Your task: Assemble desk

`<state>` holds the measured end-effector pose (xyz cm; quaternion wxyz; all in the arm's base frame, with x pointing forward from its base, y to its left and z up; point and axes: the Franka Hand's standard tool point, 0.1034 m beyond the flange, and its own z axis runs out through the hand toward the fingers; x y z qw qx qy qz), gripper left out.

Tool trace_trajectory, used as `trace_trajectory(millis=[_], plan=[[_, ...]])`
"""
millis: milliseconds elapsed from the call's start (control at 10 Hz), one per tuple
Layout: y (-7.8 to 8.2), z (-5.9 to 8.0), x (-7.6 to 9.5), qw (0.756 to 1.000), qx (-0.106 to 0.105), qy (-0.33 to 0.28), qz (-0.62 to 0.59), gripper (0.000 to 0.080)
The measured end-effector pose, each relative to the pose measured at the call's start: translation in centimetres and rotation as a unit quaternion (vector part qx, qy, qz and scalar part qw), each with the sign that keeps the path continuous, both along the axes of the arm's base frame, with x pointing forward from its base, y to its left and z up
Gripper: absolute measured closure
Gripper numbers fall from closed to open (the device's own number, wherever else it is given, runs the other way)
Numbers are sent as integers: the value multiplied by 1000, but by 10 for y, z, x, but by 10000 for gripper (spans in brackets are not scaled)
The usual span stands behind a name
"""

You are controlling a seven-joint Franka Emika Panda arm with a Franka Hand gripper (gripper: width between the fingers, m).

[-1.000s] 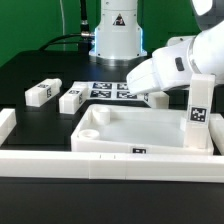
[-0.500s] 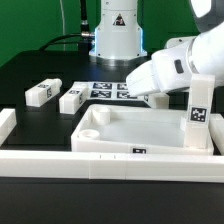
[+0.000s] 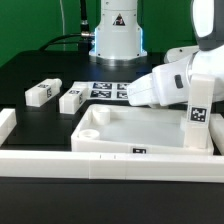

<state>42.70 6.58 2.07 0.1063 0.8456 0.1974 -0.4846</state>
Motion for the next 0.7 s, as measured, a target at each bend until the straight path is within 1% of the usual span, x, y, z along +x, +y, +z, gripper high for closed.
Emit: trace_trajectory(millis=[300, 500, 700], plan=[[-1, -2, -1, 1000, -1, 2, 0, 150], [-1, -9, -1, 1000, 1, -2, 0, 150], [-1, -11, -1, 1000, 1, -3, 0, 150]])
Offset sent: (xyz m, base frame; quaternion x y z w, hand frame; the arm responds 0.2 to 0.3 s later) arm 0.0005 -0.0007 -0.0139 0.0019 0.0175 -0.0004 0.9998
